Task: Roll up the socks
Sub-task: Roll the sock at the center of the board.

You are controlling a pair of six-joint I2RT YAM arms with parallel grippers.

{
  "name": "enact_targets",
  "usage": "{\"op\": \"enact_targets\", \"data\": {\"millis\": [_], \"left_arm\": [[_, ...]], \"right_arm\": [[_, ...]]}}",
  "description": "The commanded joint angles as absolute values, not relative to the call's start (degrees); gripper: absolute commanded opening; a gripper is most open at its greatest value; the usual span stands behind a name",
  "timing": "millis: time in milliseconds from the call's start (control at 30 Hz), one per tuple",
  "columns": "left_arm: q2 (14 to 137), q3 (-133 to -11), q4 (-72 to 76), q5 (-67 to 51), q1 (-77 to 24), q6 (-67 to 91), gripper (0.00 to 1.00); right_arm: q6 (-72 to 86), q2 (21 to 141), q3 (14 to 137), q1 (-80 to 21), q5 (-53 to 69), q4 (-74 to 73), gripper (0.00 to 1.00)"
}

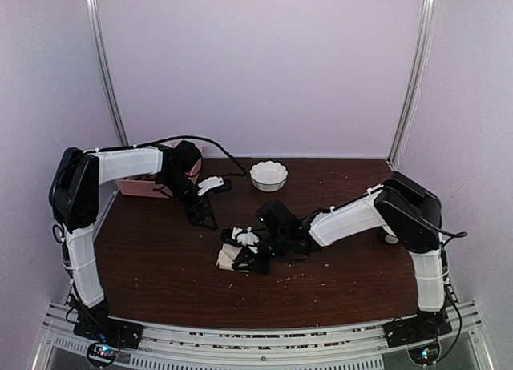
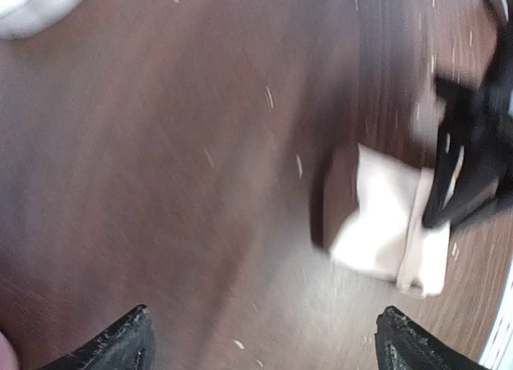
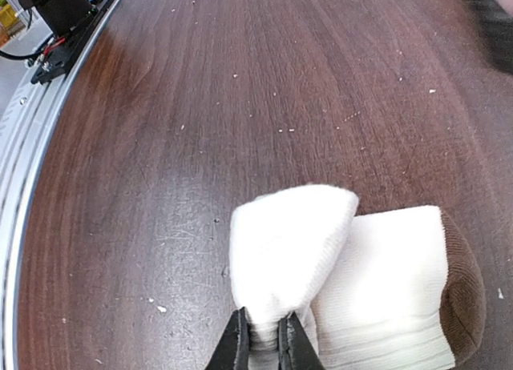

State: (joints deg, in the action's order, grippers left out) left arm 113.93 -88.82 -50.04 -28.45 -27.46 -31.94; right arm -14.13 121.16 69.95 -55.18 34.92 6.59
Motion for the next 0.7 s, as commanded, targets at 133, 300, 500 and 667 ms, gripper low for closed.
{"op": "enact_targets", "data": {"millis": [133,300,500,667], "left_arm": [[103.12,-79.09,-39.99,-18.69,-29.1,-35.67,0.98],[93.95,-77.24,-34.7,-19.02,-28.97,-35.57,0.98],[109.09,-91.41,-53.05,-26.54,-27.05,-37.99,0.98],[95.87,-76.23,-34.19,-14.23,-33.83,-41.99,0.98]], "right_arm": [[-6.47,129.88,73.4,-52.58,41.04,-13.01,0.0],[-1.22,134.95,78.42,-51.08,43.08,-18.52,0.0],[3.6,135.84,78.16,-49.71,45.26,-17.86,0.0],[9.93,136.11,76.84,-47.94,49.16,-14.01,0.0]]}}
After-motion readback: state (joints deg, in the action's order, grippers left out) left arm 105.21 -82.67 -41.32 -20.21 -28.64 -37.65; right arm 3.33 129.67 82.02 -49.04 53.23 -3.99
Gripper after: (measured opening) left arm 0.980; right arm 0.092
